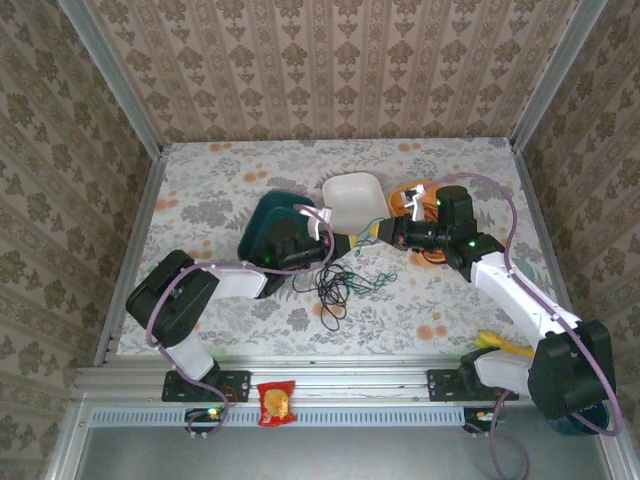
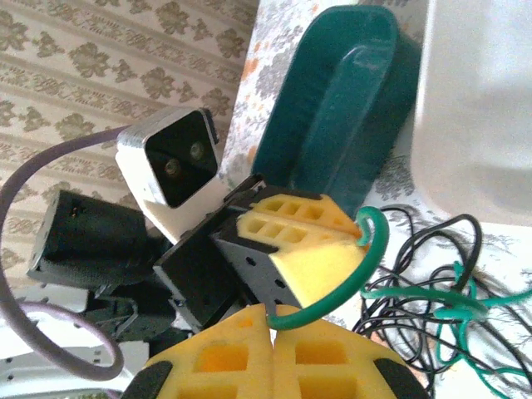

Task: Untangle the cables

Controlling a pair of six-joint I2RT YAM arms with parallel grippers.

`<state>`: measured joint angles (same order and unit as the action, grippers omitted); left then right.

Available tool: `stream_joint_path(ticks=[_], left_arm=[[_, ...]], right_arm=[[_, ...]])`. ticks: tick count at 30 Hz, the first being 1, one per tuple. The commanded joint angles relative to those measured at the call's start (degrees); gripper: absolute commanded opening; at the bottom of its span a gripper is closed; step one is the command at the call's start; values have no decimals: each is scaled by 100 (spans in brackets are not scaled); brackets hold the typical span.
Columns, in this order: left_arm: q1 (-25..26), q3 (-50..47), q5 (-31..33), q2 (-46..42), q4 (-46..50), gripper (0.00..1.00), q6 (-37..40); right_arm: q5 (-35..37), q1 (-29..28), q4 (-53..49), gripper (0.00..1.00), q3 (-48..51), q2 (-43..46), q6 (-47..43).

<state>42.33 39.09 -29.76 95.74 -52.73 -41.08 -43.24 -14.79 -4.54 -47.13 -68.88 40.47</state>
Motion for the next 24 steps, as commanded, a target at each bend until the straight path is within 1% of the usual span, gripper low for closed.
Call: stream_joint_path(ticks=[1, 4, 7, 10, 14, 16, 18, 19, 21, 22, 23, 24], left_arm=[[11, -13, 403, -318, 317, 1, 215], [75, -51, 833, -746, 1117, 0, 683], [126, -1, 938, -1196, 1958, 0, 1162], [126, 99, 633, -1591, 2667, 0, 1481], [178, 421, 144, -1861, 3807, 0, 1947], [226, 580, -70, -1868, 4295, 0, 2152], [265, 708, -335, -1772, 4657, 0, 2303], [296, 791, -380, -1708, 4848, 0, 2368], [360, 858, -233, -1627, 5002, 0, 2427], [380, 827, -151, -1618, 4912, 0, 2398], [390, 795, -96, -1612, 4813, 0, 2359], [390, 764, 1, -1625, 4701, 0, 2315]], right_arm=[[681, -34, -386, 0, -109, 247, -234], [1604, -38, -888, 0, -211, 421, -501], [2308, -46, -1253, 0, -300, 516, -731], [2624, -76, -1377, 0, -348, 525, -847], [2913, -299, -1506, 0, -497, 438, -1084], [2979, -428, -1499, 0, -574, 370, -1169], [2871, -510, -1418, 0, -619, 307, -1190], [2738, -547, -1366, 0, -642, 260, -1197], [2399, -624, -1273, 0, -667, 194, -1240], [2247, -664, -1239, 3, -683, 184, -1266], [2130, -689, -1228, 9, -670, 189, -1290], [1935, -692, -1242, 18, -665, 188, -1353]])
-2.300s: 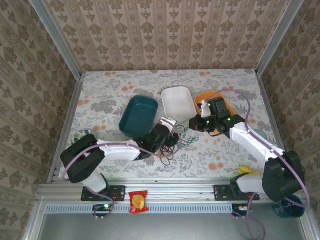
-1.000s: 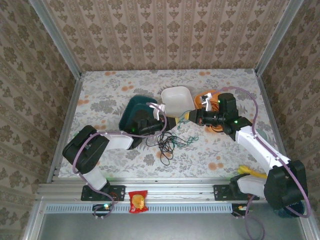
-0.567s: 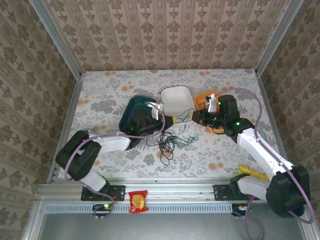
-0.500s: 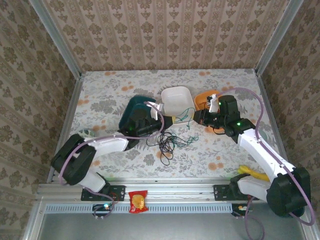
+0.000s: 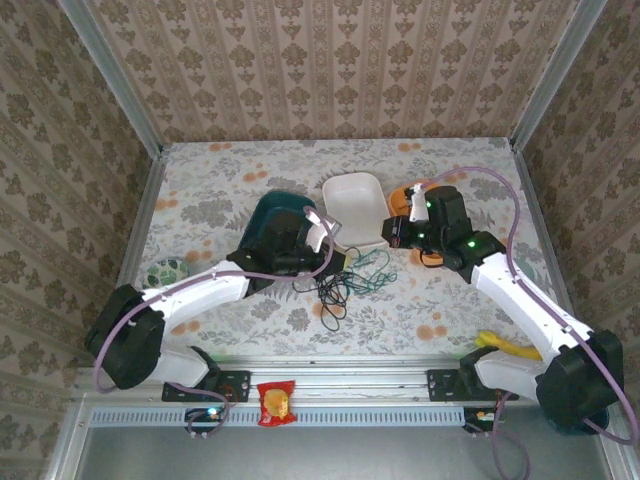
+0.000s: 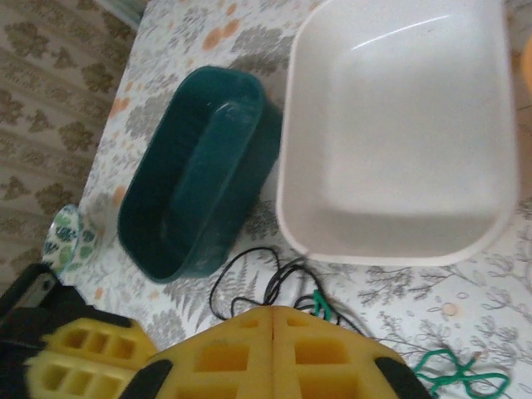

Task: Untangle the cables

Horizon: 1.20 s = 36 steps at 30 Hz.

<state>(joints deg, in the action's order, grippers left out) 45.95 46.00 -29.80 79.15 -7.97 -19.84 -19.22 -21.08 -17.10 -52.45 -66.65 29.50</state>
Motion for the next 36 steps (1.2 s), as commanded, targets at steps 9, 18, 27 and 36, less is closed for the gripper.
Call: stream_joint_path(ticks=[9, 18, 27, 36], left_arm=[[-62, -136, 686, -301, -184, 0, 148], [-81, -236, 593, -446, -396, 0, 97], [-83, -440, 504, -480, -642, 0, -122], [-57, -654, 652, -144, -532, 65, -120]], right_arm=[[72, -55, -1030, 48, 144, -201, -337], [-665, -63, -5, 49, 608, -687, 57], [-177, -54, 354, 1, 613, -722, 310], [212, 364, 372, 0, 626, -15, 577]])
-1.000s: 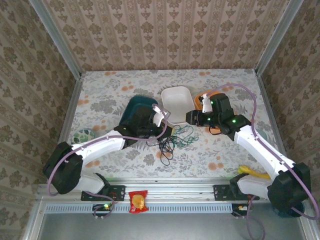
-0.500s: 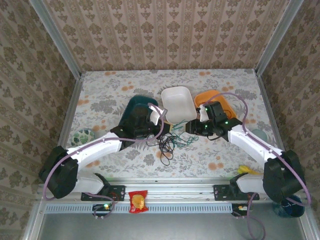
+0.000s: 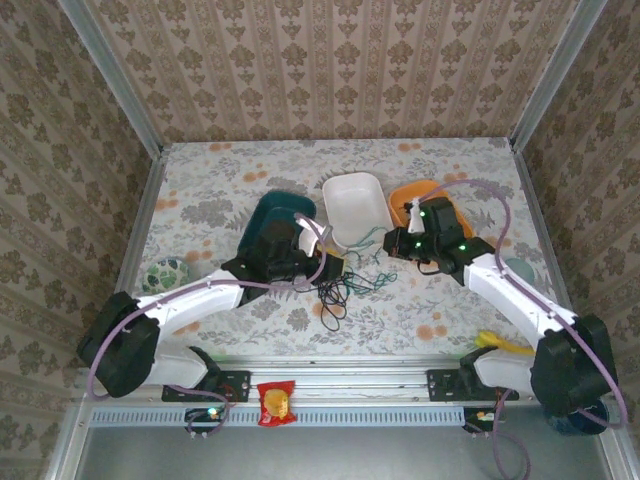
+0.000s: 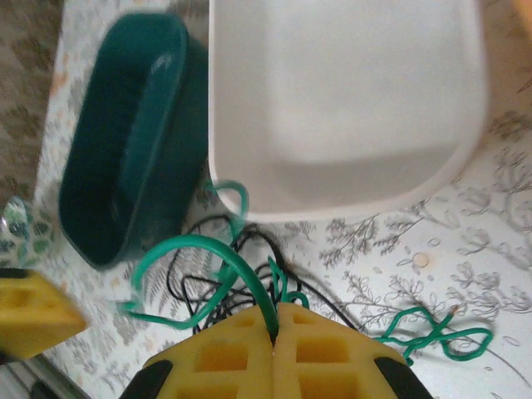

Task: Untangle the cables

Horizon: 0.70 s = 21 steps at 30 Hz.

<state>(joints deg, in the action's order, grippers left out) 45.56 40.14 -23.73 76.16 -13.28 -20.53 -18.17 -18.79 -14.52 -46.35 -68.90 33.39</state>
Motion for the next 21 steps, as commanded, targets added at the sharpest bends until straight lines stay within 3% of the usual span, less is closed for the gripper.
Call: stream_joint_path(ticks=[1, 6, 11, 17, 21], left_arm=[[-10, -76, 165, 243, 21, 69, -48], [66, 14, 1143, 670, 254, 73, 19], [161, -73, 1501, 826, -39, 73, -35], [216, -163, 1872, 667, -179, 74, -204], [268, -97, 2020, 573, 69, 74, -149]], right_arm=[[-49, 221, 132, 0, -12, 236, 264], [-253, 373, 227, 0, -124, 304, 449], [-144, 370, 526, 0, -390, -95, 533], [202, 374, 1106, 0, -898, -1420, 713], [9, 367, 1379, 0, -1354, -2397, 1073]])
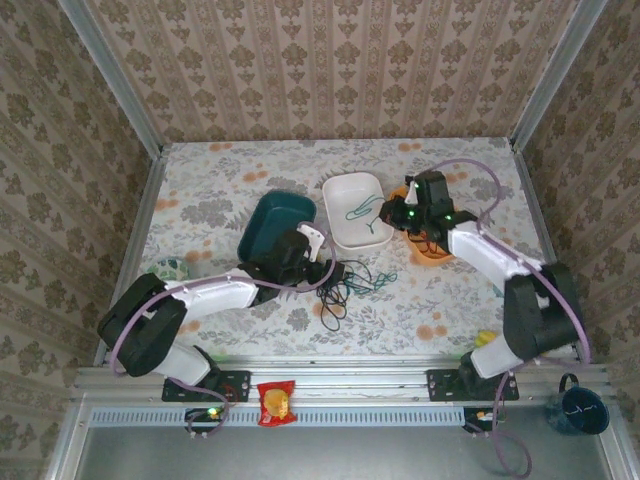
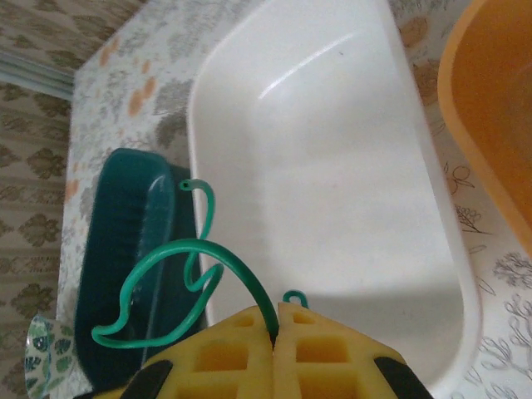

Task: Untangle the cables

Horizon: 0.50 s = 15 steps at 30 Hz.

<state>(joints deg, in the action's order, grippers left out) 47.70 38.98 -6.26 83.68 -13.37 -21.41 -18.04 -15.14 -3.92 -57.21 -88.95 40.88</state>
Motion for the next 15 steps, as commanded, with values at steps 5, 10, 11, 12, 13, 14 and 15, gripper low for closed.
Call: stream_joint_path(ticks=[5, 10, 11, 12, 13, 14, 15], left_arm=[[131, 83, 534, -179, 351, 75, 8], [151, 146, 677, -83, 378, 75, 19], [167, 181, 694, -42, 400, 75, 56], [200, 221, 717, 7, 441, 75, 111], [244, 281, 738, 58, 471, 76, 183], [289, 329, 749, 90, 505, 76, 239], [339, 380, 762, 147, 548, 76, 295]], right_arm=[[159, -77, 364, 31, -436, -608, 376], [854, -222, -402, 52, -379, 16, -291], [1000, -254, -571, 52, -339, 175, -382], [1148, -285, -780, 52, -254, 369, -456], [1238, -323, -1012, 52, -166, 549, -538], [1334, -369, -1237, 52, -77, 729, -615], [1473, -440, -1561, 52, 15, 889, -681]])
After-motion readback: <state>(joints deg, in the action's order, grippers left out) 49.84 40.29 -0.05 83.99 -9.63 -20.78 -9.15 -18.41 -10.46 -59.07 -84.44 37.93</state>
